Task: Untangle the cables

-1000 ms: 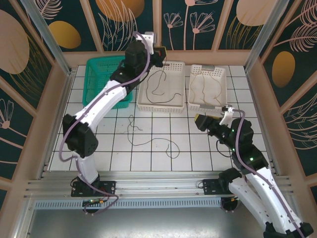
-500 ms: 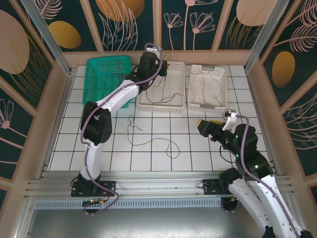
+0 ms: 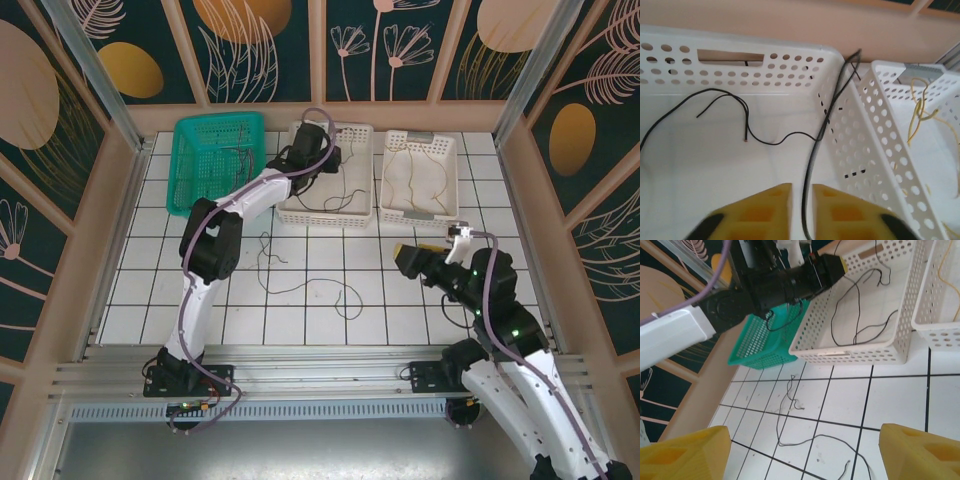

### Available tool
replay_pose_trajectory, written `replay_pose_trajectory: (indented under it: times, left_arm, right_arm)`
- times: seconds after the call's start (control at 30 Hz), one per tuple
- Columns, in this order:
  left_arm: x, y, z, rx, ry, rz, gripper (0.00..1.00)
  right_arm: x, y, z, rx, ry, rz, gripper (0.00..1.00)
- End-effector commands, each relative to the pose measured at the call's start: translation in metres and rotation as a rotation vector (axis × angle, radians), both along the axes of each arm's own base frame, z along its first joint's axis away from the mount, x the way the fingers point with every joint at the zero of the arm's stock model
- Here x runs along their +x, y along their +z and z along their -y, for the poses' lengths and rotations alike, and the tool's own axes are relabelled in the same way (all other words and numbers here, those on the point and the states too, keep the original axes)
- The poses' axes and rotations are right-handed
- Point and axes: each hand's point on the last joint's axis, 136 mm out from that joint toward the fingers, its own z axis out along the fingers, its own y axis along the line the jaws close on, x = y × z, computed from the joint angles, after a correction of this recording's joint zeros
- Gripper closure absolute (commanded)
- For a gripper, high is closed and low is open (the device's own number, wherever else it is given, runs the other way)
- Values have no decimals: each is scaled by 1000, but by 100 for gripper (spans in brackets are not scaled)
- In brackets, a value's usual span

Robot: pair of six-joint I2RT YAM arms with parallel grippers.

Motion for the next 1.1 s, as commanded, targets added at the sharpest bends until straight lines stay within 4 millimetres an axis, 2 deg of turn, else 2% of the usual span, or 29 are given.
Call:
replay_pose_trajectory:
  times: [0.0, 0.13, 0.3, 0.37, 0.53, 0.6, 0.7, 0.8, 0.87, 0.93, 1.07]
  left_arm:
    - [-4, 30, -9, -27, 19, 34, 58]
    - [-16, 52, -17, -41, 30, 43, 28]
    - [-38, 83, -35, -64, 57, 60, 14]
    - [-47, 91, -43, -73, 78, 65, 12]
    - [-71, 85, -65, -81, 143, 4, 12]
    - [-86, 88, -74, -117, 165, -11, 12]
    - [-121, 90, -88, -201, 167, -39, 12]
    - [-156, 73, -108, -219, 191, -86, 12]
    - [-180, 52, -121, -215, 202, -132, 12]
    - [-201, 22, -135, -179, 226, -200, 13]
    - [-237, -20, -147, -134, 226, -302, 12]
  right_arm:
    - [1, -27, -7, -34, 37, -82, 22]
    - [4, -38, -10, -46, 42, -119, 21]
    - [8, -54, -17, -86, 57, -175, 20]
    - [10, -60, -19, -104, 52, -189, 20]
    - [14, -67, -22, -133, 35, -204, 20]
    - [12, -69, -28, -139, 59, -204, 19]
    - [7, -79, -49, -189, 129, -202, 19]
    - [6, -94, -69, -289, 172, -196, 17]
    - [9, -103, -77, -323, 183, -216, 17]
    - [9, -110, -85, -334, 215, -226, 17]
    - [7, -129, -98, -390, 261, -262, 16]
